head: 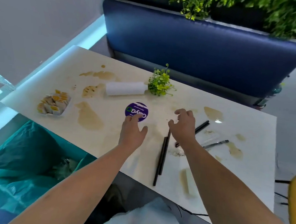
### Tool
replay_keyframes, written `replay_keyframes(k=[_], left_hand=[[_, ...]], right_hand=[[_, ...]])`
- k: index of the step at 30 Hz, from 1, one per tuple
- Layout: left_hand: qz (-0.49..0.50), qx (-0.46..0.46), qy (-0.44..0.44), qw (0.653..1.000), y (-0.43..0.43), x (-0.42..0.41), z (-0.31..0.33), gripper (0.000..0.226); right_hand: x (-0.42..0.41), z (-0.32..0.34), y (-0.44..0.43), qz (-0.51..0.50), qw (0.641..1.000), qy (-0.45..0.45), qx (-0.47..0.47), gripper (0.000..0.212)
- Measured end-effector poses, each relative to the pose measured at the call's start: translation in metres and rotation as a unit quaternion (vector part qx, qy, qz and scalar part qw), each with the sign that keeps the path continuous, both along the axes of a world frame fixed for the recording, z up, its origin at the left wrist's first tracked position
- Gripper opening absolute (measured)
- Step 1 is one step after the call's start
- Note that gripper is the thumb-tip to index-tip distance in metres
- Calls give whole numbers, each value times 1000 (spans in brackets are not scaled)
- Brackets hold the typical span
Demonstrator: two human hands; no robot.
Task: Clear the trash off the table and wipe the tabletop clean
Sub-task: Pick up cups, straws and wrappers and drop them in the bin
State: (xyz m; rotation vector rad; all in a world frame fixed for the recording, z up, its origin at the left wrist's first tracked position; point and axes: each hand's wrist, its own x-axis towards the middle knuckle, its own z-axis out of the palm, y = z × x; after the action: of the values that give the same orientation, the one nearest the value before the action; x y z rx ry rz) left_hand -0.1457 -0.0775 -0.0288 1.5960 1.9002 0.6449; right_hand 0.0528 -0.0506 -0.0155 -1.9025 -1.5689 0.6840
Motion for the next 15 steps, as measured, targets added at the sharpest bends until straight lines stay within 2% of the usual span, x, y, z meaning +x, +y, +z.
replay_keyframes(k=[9,15], left_hand=[[-101,-73,34,992,-21,61,-29,40],[-135,-94,58,985,-26,86,-56,39]], right_hand=[[82,-31,-40,-60,997,12,-48,40],[111,-55,-56,-57,994,4,-93,44]])
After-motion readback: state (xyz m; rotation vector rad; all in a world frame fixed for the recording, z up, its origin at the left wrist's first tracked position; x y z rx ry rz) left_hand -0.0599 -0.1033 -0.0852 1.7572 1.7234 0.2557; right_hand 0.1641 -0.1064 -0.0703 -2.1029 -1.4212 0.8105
